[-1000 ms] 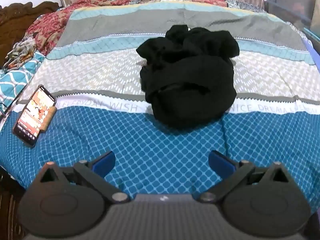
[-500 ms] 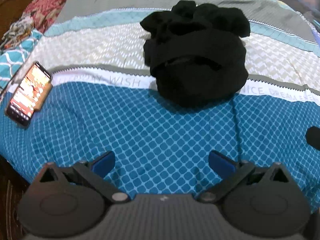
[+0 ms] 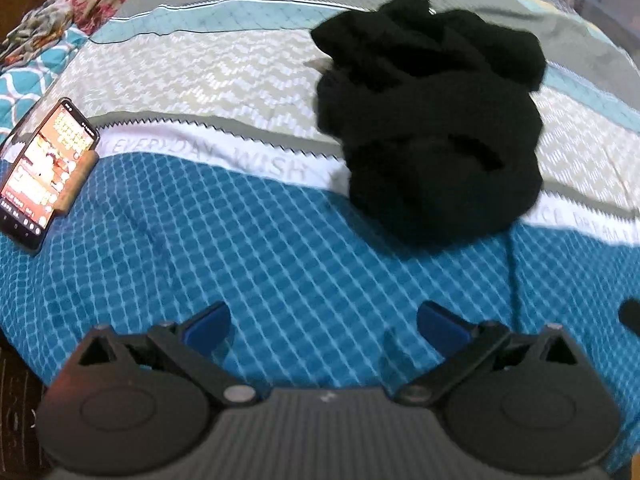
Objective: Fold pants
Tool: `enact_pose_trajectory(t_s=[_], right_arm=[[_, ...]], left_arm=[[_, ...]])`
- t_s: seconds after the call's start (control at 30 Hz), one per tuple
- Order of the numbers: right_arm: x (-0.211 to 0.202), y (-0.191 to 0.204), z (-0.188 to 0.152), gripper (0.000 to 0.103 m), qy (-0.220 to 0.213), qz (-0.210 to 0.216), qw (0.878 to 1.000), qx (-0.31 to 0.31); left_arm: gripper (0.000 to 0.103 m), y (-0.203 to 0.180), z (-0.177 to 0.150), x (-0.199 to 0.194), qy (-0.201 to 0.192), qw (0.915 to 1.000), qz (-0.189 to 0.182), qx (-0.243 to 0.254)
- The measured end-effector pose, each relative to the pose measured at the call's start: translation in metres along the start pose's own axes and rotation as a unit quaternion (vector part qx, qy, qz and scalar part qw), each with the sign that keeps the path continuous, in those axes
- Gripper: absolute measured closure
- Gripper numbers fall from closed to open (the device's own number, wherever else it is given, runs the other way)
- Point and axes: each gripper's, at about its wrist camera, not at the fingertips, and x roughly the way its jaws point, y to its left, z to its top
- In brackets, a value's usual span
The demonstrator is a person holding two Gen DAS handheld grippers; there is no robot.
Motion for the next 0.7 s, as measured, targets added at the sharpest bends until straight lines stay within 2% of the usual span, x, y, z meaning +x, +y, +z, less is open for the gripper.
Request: enact_pose_trajectory(t_s=[0.23, 0.37, 0.47, 0.57, 0.6, 0.7], right_arm=[[0.016, 0.011, 0.006, 0.069, 0.009, -0.001, 1.0, -0.023], [0.023, 0.018, 0.012, 0.069, 0.007, 0.004, 0.999, -0.043], [0.034, 0.018, 0.03, 0.069, 0.002, 0.017, 0.999, -0.05], [0.051, 0.006, 0.061, 0.067, -0.012, 0.028, 0.999, -0.016], [0.058, 0.003, 0.072, 0.066, -0.017, 0.028, 0.999, -0.011], [0.084, -0.005, 0.103, 0.046, -0.021, 0.034, 0.999, 0.004]], left_arm=[[0.0, 0.012, 0.027, 0.012, -0.023, 0.9995, -0.006, -0.018], [0.0, 0.016, 0.039, 0.017, -0.023, 0.9997, -0.001, -0.009], [0.0, 0.015, 0.052, 0.017, -0.037, 0.9993, -0.008, 0.006], [0.0, -0.001, 0.066, 0.019, -0.056, 0.9976, -0.016, 0.039], [0.0, -0.007, 0.071, 0.022, -0.059, 0.997, -0.017, 0.047], [0.004, -0.02, 0.078, 0.039, -0.071, 0.9948, -0.026, 0.068]])
